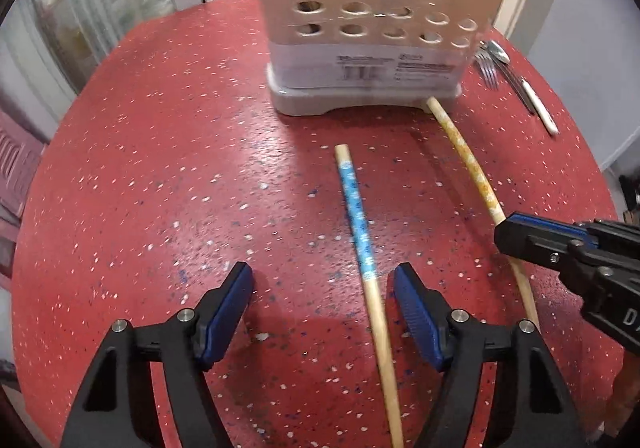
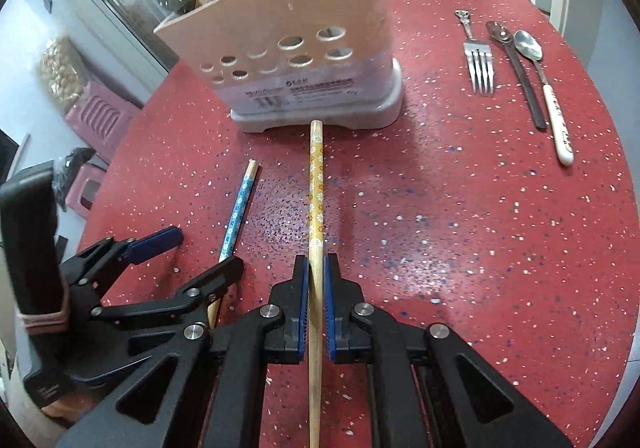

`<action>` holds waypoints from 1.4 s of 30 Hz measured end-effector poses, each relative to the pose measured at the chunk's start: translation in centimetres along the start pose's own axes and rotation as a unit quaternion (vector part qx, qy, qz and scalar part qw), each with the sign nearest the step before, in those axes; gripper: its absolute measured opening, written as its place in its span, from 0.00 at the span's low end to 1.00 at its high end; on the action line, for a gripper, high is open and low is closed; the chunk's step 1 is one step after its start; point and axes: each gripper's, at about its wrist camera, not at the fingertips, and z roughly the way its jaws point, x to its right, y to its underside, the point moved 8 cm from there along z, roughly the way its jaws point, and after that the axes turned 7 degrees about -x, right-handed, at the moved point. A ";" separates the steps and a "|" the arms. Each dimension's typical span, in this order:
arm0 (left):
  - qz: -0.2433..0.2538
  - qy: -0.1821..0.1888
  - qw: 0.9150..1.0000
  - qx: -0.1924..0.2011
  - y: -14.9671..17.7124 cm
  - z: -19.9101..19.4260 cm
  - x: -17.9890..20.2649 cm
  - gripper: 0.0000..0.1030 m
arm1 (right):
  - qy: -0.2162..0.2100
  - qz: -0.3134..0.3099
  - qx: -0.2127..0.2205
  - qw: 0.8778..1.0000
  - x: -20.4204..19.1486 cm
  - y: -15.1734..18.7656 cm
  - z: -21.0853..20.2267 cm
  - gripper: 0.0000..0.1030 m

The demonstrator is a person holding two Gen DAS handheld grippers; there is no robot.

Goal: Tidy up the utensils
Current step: 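Grasp the yellow-dotted chopstick with the right tool while the left tool grasps the blue-dotted chopstick, then lift and carry both patterned chopsticks over the beige holder with both tools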

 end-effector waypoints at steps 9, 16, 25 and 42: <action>0.042 0.015 0.999 -0.020 -0.2 -0.7 2.4 0.57 | -0.025 -0.001 0.014 1.000 1.2 0.0 -2.5 0.08; 0.059 0.017 0.998 -0.021 -0.4 -0.9 3.6 0.32 | -0.038 -0.001 0.023 0.999 1.4 0.1 -3.6 0.08; 0.039 0.029 0.999 0.020 0.2 -2.3 3.5 0.32 | -0.051 -0.005 0.047 0.998 1.0 0.1 -5.5 0.08; 0.019 0.061 0.990 0.126 -1.9 -9.6 3.3 0.32 | -0.065 -0.027 0.096 0.993 -1.1 -2.0 -9.4 0.08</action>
